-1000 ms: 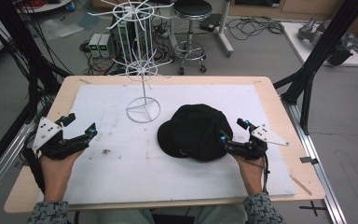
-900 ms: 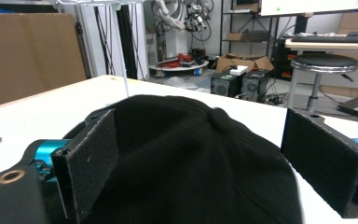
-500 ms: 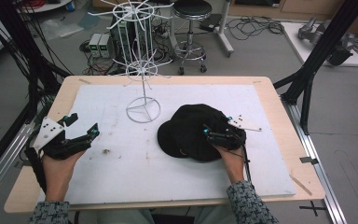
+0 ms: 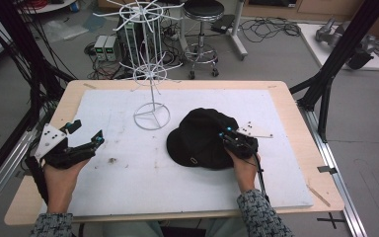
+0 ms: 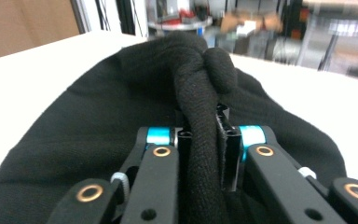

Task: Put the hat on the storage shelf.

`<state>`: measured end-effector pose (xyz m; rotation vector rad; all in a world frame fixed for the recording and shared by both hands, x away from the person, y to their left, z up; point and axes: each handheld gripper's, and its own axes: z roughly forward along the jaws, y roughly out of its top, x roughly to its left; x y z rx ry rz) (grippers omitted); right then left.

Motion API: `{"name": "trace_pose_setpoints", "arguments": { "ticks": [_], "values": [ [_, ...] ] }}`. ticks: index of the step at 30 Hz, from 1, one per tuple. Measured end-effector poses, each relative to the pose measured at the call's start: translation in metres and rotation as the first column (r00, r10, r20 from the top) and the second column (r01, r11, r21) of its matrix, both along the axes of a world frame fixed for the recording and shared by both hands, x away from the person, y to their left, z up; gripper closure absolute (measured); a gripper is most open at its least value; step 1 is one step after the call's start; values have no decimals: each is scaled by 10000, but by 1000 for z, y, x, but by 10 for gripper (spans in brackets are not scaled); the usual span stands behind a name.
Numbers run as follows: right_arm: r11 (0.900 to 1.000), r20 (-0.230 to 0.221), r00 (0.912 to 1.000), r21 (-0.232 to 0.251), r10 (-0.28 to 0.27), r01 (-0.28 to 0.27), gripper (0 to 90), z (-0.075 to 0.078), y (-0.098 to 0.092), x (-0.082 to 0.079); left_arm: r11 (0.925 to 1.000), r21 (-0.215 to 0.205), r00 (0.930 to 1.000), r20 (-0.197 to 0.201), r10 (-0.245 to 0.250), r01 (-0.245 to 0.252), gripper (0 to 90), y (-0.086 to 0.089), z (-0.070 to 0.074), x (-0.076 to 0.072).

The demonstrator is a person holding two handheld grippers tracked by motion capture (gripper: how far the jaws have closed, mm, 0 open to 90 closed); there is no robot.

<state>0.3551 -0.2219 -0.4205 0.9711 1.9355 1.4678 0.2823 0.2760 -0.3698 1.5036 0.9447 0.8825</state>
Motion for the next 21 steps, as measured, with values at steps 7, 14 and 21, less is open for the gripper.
{"name": "trace_pose_setpoints", "arguments": {
  "ticks": [7, 14, 21],
  "values": [
    [9993, 1249, 9915, 11, 368, -373, 847, 15, 0, -8, 10000, -42, 10000, 49, 40, -40, 202, 3, 2, -1],
    [9985, 1906, 9803, 41, 527, -544, 849, 30, -4, -14, 9998, -135, 9999, 63, 111, -110, 202, 6, 2, -2],
    [9973, 2637, 9621, 30, 697, -730, 848, 57, -15, -24, 9999, -114, 9999, 52, 112, -111, 202, 6, 2, -2]
  ]
}}
